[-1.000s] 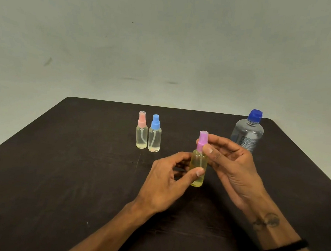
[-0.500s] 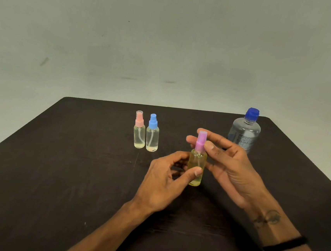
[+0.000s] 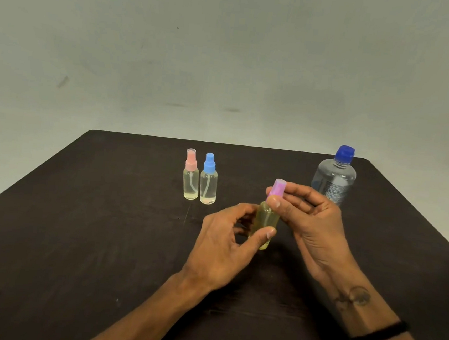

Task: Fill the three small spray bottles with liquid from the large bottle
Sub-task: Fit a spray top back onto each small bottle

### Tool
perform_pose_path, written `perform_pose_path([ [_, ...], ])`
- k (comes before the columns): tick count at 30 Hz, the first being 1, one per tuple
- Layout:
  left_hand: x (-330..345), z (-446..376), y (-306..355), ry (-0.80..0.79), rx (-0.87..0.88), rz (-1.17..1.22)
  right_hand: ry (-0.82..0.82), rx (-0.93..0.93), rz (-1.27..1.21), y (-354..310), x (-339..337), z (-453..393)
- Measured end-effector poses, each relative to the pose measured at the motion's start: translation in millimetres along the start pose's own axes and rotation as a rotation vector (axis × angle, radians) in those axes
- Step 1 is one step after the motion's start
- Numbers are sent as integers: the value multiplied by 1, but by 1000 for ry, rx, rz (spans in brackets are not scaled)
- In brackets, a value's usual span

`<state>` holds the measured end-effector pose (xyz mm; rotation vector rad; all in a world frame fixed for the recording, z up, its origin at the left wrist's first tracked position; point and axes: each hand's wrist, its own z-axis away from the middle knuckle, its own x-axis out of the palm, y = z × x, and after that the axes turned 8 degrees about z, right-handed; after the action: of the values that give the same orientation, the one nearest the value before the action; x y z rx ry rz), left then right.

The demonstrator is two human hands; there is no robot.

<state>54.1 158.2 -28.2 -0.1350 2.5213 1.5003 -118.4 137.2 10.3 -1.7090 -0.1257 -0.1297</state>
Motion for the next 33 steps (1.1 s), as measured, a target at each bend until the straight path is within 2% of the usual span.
perform_pose_path([
  [3,0,0,-1,6,-8,-16,-5,3,1,-1,-1,0],
  [8,-2,-2,1,-43,-56,94,-135,45,-64,-9,-2,1],
  [12,-3,-2,0,-77,-92,138,-176,60,-51,-12,-3,2],
  [25,-2,0,1,-28,-99,64,-27,-20,-10,-2,0,1],
  [33,1,1,3,45,-4,-78,42,-47,-10,2,5,2],
])
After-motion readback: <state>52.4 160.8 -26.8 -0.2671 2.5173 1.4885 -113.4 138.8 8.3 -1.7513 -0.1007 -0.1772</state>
